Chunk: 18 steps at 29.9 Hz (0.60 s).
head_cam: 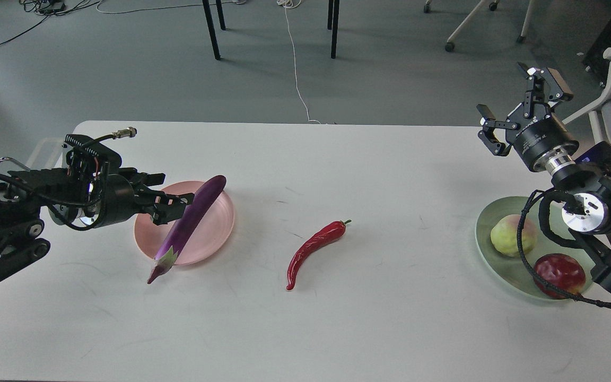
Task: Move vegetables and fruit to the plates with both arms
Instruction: 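Lift the eggplant onto the pink plate and release it, then move the left gripper to the red chili pepper and grasp it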
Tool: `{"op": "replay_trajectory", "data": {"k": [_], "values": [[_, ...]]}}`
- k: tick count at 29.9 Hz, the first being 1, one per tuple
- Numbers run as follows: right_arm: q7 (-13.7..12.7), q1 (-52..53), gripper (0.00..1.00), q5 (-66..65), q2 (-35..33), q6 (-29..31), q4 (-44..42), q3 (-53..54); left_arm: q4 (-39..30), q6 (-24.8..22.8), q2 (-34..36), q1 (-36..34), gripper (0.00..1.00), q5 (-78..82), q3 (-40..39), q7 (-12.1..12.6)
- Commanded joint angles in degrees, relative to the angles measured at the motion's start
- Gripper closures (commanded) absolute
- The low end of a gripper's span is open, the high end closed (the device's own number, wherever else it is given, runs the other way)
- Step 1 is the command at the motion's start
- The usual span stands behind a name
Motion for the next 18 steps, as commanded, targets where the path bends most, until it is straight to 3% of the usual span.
{"op": "replay_trajectory", "data": {"k": [1,4,7,12,18], "values": [[0.0,-0.3,0.02,0.0,-0.1,0.1,0.0,0.3,-6.0,-0.1,1.3,-0.3,0.2,-0.3,-0.2,0.5],[0.0,-0.4,0.02,0.0,-0.1,0.1,0.1,0.3,-7.5,-0.2,-0.1,-3.1,0.2,-0.3,-0.2,0.4],[0.1,-0.5,0.02,0.0,-0.3,0.1,0.0,0.4,-8.2,-1.5,-6.2,-6.6,0.2,-0.1,0.4,0.5],[0.2,-1.1,0.02,0.2,-1.1,1.0,-0.2,1.7,-8.5,-7.6,-14.6,-7.4,0.2,3.2,0.8,1.9],[0.2,-6.0,0.02,1.0,-1.4,8.0,-0.5,8.0,-8.5,-10.6,-21.1,-6.9,0.2,9.6,3.3,2.6]]}}
